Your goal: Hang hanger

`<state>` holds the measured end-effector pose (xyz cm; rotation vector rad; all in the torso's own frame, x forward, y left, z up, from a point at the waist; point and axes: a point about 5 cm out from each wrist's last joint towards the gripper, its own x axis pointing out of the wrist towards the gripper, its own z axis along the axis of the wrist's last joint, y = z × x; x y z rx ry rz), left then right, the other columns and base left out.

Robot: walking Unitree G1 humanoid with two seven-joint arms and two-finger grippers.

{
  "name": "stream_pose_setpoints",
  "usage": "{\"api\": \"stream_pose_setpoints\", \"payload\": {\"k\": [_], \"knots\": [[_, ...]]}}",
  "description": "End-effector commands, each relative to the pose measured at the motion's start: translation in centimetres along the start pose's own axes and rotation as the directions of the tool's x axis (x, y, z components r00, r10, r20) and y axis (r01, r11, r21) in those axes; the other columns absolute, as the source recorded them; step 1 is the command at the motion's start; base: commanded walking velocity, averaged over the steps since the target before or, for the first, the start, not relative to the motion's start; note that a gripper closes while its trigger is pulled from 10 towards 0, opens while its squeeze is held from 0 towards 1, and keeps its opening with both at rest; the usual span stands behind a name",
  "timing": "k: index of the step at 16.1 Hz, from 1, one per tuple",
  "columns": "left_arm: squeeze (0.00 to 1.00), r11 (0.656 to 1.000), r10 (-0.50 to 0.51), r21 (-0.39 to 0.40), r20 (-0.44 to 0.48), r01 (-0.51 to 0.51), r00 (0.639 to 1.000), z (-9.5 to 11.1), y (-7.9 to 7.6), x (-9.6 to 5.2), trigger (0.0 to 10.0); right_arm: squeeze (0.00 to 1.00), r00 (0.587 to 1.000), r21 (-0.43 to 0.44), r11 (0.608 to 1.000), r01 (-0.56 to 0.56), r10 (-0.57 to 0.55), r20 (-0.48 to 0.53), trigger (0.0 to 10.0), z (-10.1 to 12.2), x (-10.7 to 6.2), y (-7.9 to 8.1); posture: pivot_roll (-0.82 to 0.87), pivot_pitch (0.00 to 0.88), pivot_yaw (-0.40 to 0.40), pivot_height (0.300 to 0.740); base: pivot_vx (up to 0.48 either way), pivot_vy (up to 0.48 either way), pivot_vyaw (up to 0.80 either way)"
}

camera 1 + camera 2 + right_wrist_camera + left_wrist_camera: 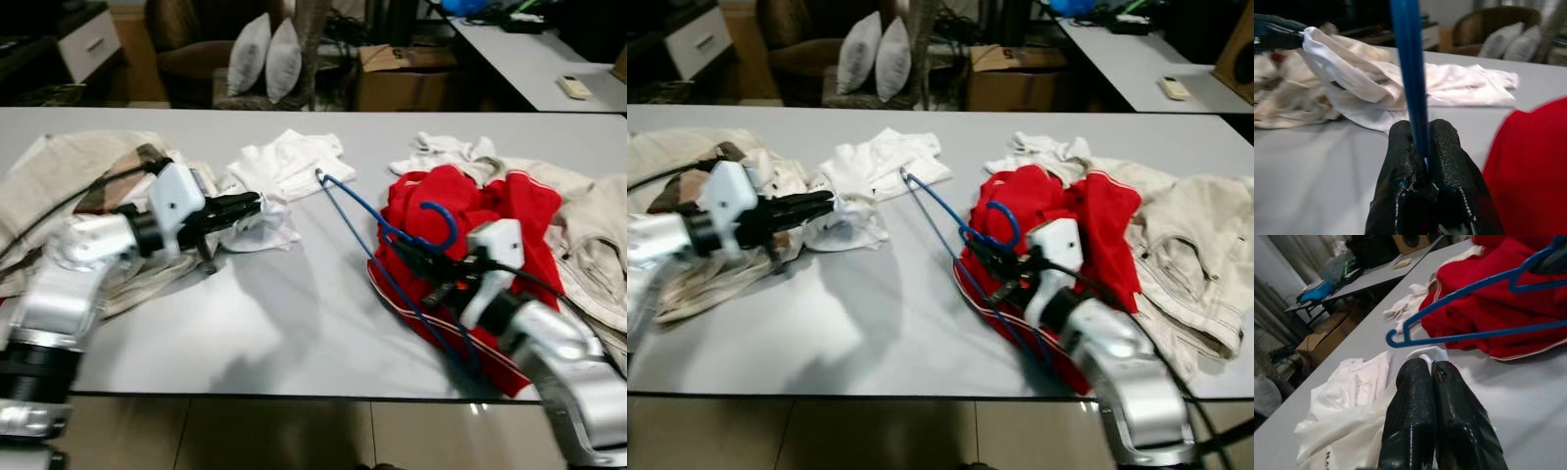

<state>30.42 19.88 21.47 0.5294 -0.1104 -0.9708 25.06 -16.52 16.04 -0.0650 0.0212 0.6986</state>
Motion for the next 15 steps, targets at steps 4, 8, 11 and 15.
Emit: {"api": "stream_pose_setpoints", "payload": {"k": [4,8,11,15], "knots": [[0.00,0.994,-0.107,0.019,-0.021,0.108,0.994,1.2,-0.3,-1.2,0.0,0.00,0.977,-0.039,0.976,-0.212,0.213,0.017,10.0,1.6,-0.8,0.2,0.01,0.000,0.025,0.740,0.000,0.000,0.00],[0.00,0.990,-0.133,0.028,-0.069,0.135,0.989,1.3,-0.7,-2.3,0.0,0.00,0.952,-0.054,0.951,-0.304,0.301,-0.064,10.0,1.0,-1.3,0.5,0.04,0.000,0.018,0.740,0.000,0.000,0.00],[0.00,0.993,-0.107,0.044,-0.096,0.112,0.990,1.2,-0.6,-2.8,0.0,0.00,0.939,-0.053,0.940,-0.338,0.333,-0.091,10.0,0.9,-1.8,0.7,0.06,0.000,0.016,0.740,0.000,0.000,0.00],[0.00,0.997,-0.004,0.080,-0.128,0.014,0.992,0.6,0.3,-3.0,0.0,0.00,0.932,-0.084,0.934,-0.348,0.336,-0.133,10.0,0.5,-1.8,0.5,0.07,0.000,0.014,0.740,0.000,0.000,0.00]]}}
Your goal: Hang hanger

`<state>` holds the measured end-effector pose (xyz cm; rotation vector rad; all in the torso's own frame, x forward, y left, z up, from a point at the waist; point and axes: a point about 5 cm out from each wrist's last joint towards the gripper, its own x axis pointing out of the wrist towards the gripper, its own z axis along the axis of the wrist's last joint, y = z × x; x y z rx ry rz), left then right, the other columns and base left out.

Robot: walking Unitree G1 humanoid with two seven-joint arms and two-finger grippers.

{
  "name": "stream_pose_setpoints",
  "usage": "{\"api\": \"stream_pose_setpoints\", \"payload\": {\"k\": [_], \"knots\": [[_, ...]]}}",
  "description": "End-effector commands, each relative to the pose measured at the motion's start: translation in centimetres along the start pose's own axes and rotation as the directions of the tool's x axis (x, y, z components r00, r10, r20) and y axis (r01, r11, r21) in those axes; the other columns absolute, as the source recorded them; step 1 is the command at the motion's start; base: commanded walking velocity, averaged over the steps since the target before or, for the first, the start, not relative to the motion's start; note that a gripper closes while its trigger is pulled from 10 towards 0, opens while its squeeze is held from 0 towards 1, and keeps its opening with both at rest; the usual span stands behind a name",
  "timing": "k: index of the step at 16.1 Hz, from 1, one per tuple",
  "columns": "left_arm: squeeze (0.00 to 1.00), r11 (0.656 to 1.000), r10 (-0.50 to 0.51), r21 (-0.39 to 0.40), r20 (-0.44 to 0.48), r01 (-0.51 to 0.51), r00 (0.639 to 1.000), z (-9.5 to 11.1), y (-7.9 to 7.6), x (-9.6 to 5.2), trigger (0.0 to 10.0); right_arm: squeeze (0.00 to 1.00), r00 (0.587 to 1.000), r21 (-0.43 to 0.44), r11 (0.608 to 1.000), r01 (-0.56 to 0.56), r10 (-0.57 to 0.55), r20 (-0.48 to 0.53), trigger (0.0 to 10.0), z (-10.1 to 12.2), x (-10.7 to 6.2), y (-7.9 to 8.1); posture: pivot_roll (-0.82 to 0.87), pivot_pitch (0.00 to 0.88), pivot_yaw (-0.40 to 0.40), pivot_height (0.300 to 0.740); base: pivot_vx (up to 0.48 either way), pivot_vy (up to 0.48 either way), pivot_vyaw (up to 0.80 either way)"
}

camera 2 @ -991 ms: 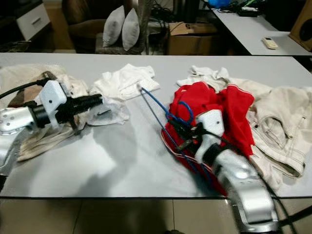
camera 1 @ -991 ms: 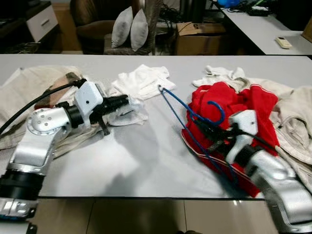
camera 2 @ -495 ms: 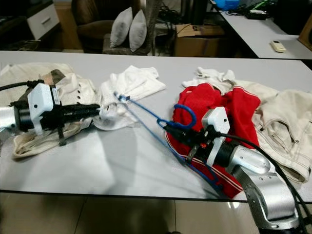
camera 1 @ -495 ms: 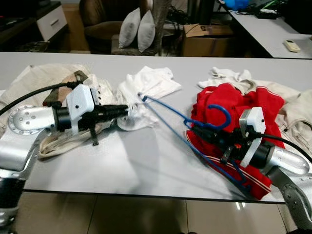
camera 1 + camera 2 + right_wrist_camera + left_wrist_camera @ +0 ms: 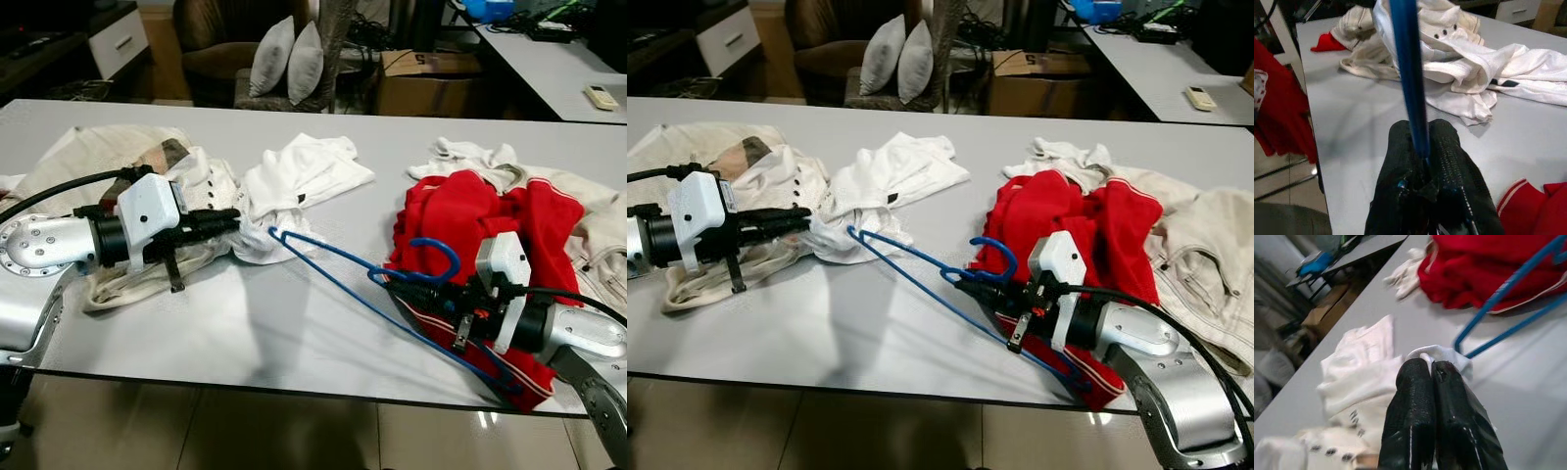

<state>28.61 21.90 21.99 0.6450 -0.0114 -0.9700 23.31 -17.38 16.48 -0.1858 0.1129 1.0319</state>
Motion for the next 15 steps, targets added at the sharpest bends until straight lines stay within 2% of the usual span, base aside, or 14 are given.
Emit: {"api": "stream_pose_setpoints", "payload": {"k": [1,2,4,6,9,13,15], "knots": [[0.00,0.998,0.048,0.038,0.006,-0.048,0.999,0.3,0.7,-0.2,0.0,0.00,1.000,-0.048,0.999,0.006,-0.006,-0.012,10.0,0.1,0.3,-0.3,0.07,0.000,0.017,0.740,0.000,0.000,0.00],[0.00,0.998,0.048,0.038,0.006,-0.048,0.999,0.3,0.7,-0.2,0.0,0.00,1.000,-0.048,0.999,0.006,-0.006,-0.012,10.0,0.1,0.3,-0.3,0.07,0.000,0.017,0.740,0.000,0.000,0.00],[0.00,0.998,0.047,0.047,0.043,-0.049,0.998,0.8,0.9,-0.4,0.0,0.00,0.996,-0.095,0.992,0.087,-0.087,0.006,10.0,0.4,0.8,-1.3,0.08,0.000,0.024,0.740,0.000,0.000,0.00],[0.00,0.999,0.008,0.050,0.060,-0.011,0.998,1.2,0.5,-0.1,0.0,0.00,0.991,-0.136,0.982,0.131,-0.127,0.035,10.0,0.8,1.5,-1.8,0.08,0.000,0.027,0.740,0.000,0.000,0.00],[0.00,0.998,0.022,0.058,0.057,-0.025,0.998,1.2,0.6,0.0,0.0,0.00,0.992,-0.163,0.979,0.124,-0.119,0.036,10.0,1.2,1.8,-2.1,0.09,0.000,0.017,0.740,0.000,0.000,0.00],[0.00,0.996,0.062,0.063,0.039,-0.065,0.997,0.9,0.8,-0.1,0.0,0.00,0.999,-0.214,0.975,0.052,-0.049,0.023,10.0,1.1,2.9,-2.0,0.12,0.000,0.002,0.740,0.000,0.000,0.00],[0.00,0.991,0.113,0.071,0.024,-0.115,0.993,0.7,1.4,-0.6,0.0,0.00,0.998,-0.240,0.969,0.051,-0.044,0.036,10.0,1.5,3.0,-2.1,0.12,0.000,0.008,0.740,0.000,0.000,0.00]]}}
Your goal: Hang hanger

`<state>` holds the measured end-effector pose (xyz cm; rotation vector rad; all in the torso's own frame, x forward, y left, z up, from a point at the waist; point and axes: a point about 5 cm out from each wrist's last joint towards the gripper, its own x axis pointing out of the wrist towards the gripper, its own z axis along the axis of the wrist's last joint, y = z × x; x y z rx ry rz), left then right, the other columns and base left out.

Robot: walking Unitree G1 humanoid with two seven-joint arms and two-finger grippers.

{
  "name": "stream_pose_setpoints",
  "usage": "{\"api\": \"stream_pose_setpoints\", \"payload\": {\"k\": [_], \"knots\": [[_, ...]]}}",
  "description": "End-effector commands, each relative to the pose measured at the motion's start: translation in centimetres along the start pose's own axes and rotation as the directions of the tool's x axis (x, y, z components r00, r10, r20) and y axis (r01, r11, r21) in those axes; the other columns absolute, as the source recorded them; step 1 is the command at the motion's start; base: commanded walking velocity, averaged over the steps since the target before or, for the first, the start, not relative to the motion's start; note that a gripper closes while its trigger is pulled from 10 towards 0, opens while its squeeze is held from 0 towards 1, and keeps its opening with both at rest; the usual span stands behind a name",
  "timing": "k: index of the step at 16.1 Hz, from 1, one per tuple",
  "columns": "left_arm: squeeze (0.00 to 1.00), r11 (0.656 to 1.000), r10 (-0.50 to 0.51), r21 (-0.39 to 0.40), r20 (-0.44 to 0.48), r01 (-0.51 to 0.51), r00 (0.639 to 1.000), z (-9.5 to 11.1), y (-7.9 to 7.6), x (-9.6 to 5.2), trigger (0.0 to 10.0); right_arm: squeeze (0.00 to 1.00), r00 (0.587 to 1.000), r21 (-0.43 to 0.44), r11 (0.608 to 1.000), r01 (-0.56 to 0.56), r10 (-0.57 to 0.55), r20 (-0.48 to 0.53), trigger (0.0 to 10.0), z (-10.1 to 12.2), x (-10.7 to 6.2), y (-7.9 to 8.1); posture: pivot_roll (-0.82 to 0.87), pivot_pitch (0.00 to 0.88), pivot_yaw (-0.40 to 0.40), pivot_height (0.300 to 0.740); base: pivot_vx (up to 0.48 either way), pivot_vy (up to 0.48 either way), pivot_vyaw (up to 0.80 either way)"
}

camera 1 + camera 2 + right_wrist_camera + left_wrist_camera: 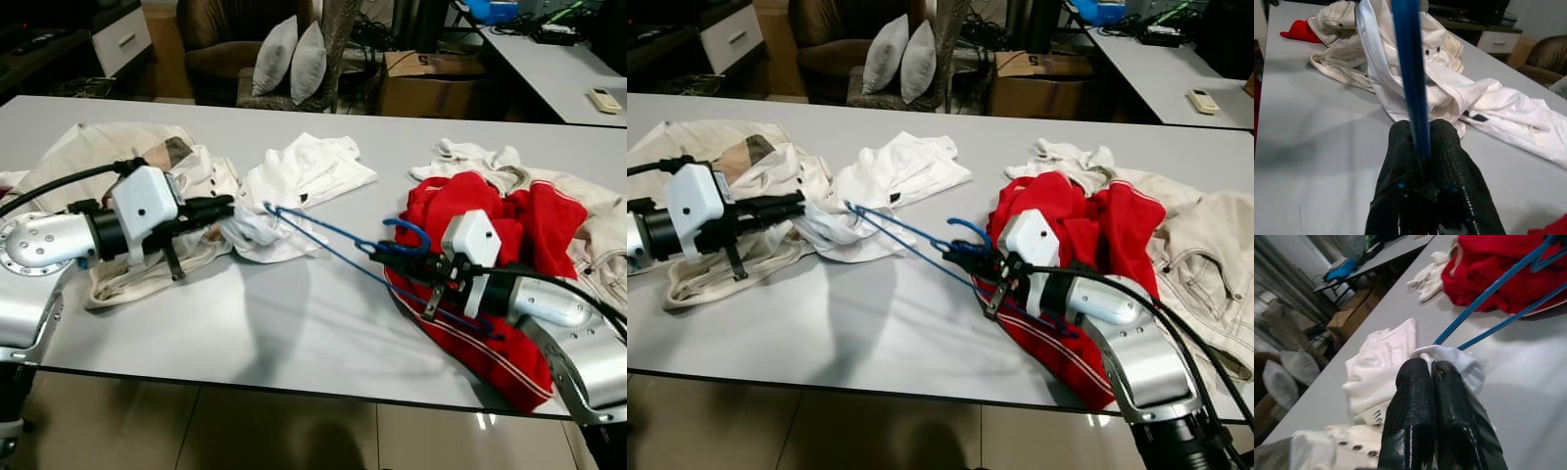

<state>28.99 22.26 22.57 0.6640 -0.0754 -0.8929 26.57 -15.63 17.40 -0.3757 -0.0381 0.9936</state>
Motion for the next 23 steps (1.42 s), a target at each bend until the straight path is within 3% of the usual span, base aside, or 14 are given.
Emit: {"api": "stream_pose_setpoints", "payload": {"k": [1,9,16,23], "knots": [[0.00,0.999,0.026,0.037,-0.006,-0.026,1.000,0.4,0.8,-0.5,0.0,0.00,1.000,-0.028,1.000,-0.007,0.007,0.006,10.0,0.3,0.1,-0.2,0.13,0.000,0.011,0.740,0.000,0.000,0.00],[0.00,0.997,0.076,0.037,-0.040,-0.075,0.996,-0.6,1.2,-0.4,0.0,0.00,0.999,-0.062,0.998,-0.003,0.005,0.037,10.0,0.8,-0.6,-0.4,0.12,0.000,0.017,0.740,0.000,0.000,0.00],[0.00,0.996,0.090,0.026,-0.020,-0.090,0.996,-0.4,1.0,-0.3,0.0,0.00,0.997,-0.044,0.996,-0.072,0.073,0.026,10.0,0.5,-0.7,0.1,0.13,0.000,0.000,0.740,0.000,0.000,0.00],[0.00,0.993,-0.114,-0.035,0.076,0.117,0.991,1.5,-2.1,1.0,0.0,0.00,0.998,-0.068,0.995,-0.067,0.066,-0.022,10.0,-0.1,0.4,-0.3,0.14,0.000,-0.014,0.740,0.000,0.000,0.00]]}}
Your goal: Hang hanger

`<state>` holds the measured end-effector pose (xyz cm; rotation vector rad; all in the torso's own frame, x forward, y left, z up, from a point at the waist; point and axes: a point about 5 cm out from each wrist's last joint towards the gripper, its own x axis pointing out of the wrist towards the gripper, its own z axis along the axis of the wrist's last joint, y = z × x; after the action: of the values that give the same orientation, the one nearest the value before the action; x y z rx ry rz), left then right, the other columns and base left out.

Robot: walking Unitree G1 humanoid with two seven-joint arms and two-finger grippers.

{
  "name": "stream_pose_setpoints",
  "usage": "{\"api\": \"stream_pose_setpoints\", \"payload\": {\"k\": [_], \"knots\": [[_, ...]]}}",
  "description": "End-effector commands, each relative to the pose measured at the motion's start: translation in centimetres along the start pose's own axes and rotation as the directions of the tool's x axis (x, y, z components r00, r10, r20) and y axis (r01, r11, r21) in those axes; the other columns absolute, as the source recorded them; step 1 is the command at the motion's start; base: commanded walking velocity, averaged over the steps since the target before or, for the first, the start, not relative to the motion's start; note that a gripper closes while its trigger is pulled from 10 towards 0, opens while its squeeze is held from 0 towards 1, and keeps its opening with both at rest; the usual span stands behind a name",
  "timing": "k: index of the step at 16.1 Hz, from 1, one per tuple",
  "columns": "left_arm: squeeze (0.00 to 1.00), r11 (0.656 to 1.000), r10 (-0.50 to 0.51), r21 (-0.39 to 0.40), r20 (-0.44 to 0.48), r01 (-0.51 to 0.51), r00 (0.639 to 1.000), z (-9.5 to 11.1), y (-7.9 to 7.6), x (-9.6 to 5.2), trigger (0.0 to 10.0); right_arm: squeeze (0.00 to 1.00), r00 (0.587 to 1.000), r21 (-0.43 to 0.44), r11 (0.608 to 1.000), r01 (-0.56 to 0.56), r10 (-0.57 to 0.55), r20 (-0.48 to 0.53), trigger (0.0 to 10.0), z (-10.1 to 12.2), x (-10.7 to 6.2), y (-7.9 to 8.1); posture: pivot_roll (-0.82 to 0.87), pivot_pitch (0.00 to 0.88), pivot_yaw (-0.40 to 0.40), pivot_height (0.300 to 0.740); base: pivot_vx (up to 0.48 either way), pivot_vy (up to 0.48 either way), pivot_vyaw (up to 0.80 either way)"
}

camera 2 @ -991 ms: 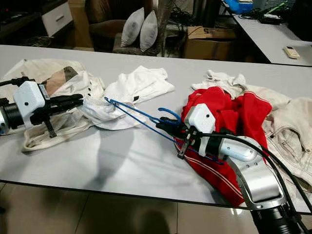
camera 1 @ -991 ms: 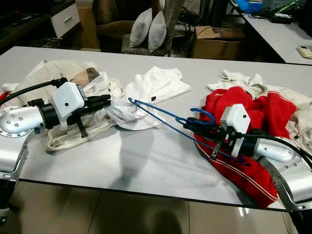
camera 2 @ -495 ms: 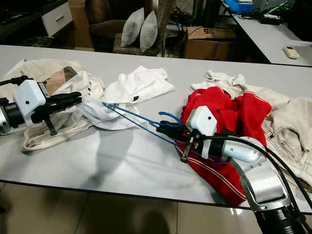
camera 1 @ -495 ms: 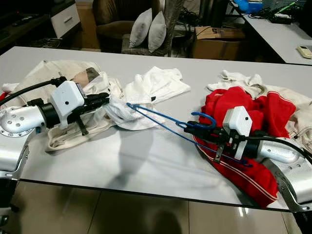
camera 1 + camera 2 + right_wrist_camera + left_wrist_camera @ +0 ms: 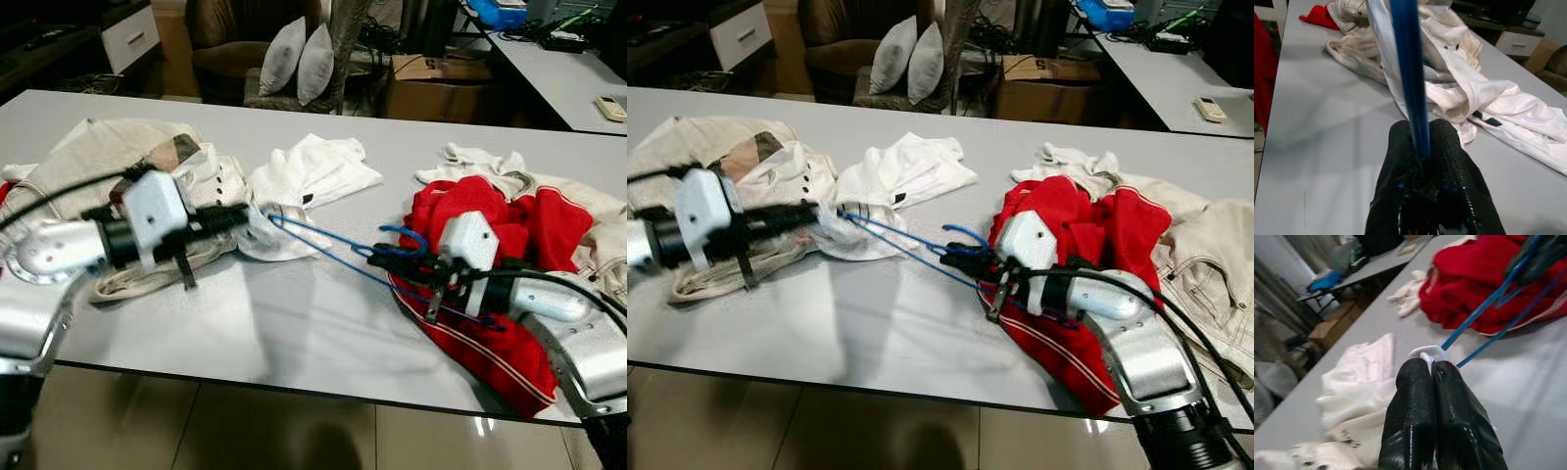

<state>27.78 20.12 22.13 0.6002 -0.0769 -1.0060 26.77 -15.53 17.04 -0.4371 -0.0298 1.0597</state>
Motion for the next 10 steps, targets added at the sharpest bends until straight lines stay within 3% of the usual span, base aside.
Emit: {"api": "stream_pose_setpoints", "payload": {"k": [1,5,8,9,10], "knots": [[0.00,0.998,-0.059,-0.003,0.012,0.059,0.998,0.5,-0.7,0.3,0.0,0.00,1.000,-0.016,1.000,0.013,-0.013,-0.007,10.0,0.1,0.3,-0.4,0.14,0.000,-0.018,0.740,0.000,0.000,0.00],[0.00,0.997,-0.075,0.003,0.031,0.075,0.997,1.5,-0.9,0.3,0.0,0.00,0.994,0.080,0.994,0.074,-0.067,-0.084,10.0,-1.3,1.6,-0.5,0.14,0.000,-0.033,0.740,0.000,0.000,0.00],[0.00,0.998,-0.070,0.008,0.023,0.070,0.997,2.1,-0.6,-0.4,0.0,0.00,0.975,0.224,0.952,0.209,-0.185,-0.123,10.0,-2.6,2.4,-1.2,0.15,0.000,-0.041,0.740,0.000,0.000,0.00],[0.00,0.998,-0.068,0.007,0.004,0.068,0.998,2.2,-0.6,-0.9,0.0,0.00,0.955,0.343,0.892,0.293,-0.257,-0.147,10.0,-3.6,2.6,-1.8,0.15,0.000,-0.043,0.740,0.000,0.000,0.00],[0.00,0.998,-0.067,0.006,0.000,0.067,0.998,2.2,-0.7,-1.1,0.0,0.00,0.946,0.386,0.864,0.323,-0.284,-0.157,10.0,-4.0,2.6,-2.1,0.15,0.000,-0.043,0.740,0.000,0.000,0.00]]}}
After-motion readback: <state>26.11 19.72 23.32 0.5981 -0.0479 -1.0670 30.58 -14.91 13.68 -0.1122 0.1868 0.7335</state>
